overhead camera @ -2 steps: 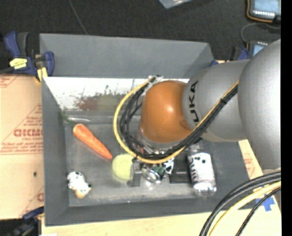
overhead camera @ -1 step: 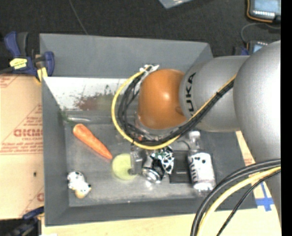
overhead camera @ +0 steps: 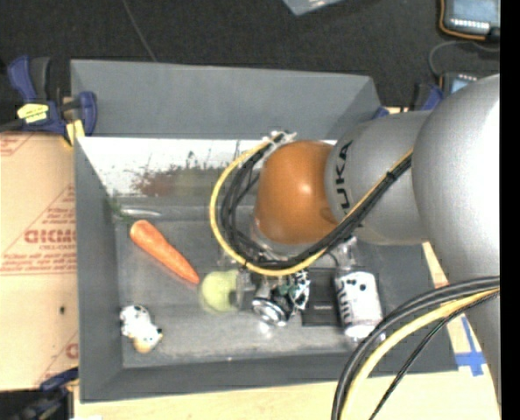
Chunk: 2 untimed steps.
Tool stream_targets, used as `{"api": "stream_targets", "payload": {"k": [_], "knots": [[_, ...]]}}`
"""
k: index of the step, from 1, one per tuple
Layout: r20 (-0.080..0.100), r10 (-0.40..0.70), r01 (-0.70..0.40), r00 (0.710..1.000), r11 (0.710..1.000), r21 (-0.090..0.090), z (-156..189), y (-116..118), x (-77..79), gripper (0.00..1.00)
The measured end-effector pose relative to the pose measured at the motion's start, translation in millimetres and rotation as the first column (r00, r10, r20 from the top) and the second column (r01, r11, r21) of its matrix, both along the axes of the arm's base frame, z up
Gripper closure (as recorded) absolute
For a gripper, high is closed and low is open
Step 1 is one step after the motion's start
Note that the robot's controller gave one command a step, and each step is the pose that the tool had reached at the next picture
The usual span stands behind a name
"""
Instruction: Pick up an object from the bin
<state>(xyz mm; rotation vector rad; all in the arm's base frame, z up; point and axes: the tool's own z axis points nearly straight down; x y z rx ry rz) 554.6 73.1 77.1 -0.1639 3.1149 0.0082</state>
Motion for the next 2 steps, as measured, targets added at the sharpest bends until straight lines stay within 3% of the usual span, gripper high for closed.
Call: {"api": "stream_targets", "payload": {"k": [2], "knots": [[0.003, 0.012, -0.012, 1.000, 1.000, 0.003, -0.5, -2.0, 0.6, 1.00]]}}
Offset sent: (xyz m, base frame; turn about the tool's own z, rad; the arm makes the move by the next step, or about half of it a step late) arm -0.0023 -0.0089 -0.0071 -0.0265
